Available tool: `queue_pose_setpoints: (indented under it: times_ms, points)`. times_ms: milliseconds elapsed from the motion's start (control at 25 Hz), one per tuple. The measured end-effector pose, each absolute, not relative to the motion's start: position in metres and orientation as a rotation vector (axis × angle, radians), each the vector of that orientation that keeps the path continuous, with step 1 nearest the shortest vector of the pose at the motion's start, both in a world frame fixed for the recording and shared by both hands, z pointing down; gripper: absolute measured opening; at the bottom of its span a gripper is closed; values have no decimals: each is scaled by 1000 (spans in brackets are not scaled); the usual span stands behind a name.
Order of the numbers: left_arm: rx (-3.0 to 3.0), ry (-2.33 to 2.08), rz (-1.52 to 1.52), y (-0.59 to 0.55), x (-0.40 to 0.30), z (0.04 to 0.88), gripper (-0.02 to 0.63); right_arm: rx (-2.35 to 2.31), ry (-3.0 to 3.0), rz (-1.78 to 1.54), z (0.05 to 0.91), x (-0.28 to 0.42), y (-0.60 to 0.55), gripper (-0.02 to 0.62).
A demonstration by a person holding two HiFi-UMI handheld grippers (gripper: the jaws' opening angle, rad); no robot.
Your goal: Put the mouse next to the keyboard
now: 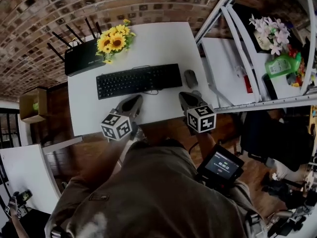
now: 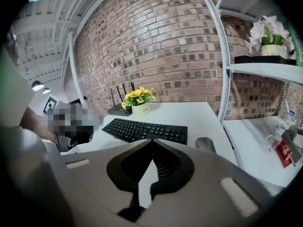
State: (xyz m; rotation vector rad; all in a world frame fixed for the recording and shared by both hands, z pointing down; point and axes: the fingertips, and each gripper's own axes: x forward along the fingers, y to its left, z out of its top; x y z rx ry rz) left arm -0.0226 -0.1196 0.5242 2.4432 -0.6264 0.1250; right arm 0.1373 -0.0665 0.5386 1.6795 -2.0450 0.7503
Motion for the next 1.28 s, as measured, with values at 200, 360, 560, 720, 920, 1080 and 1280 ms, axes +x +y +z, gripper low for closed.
queue_pose_setpoints:
  times_ms: [200,360,560,720,920,1080,1280]
  points:
    - [2466,-732,123,-92,-16,515,-3,1617,-2158,724,527,133,-47,14]
    - [2463,-829,114,-63,-12,508,-3,1540,-2262,696,517,129,-23,14]
    - [2450,-929,111,-22,-8,503,-3,1473,-2329,675,517,134,14,14]
    - [2447,-992,121,6,-11,496,-3,1442,-2369,665,513,135,37,14]
    - [2460,-1006,125,30,-18,490,-3,1432,-2399,643,505,124,56,14]
    - [2477,-985,115,43,-21,488,-3,1434,-2405,633,500,111,69,14]
    - [2507,-947,94,49,-28,481,-3,1461,-2402,619,491,94,73,14]
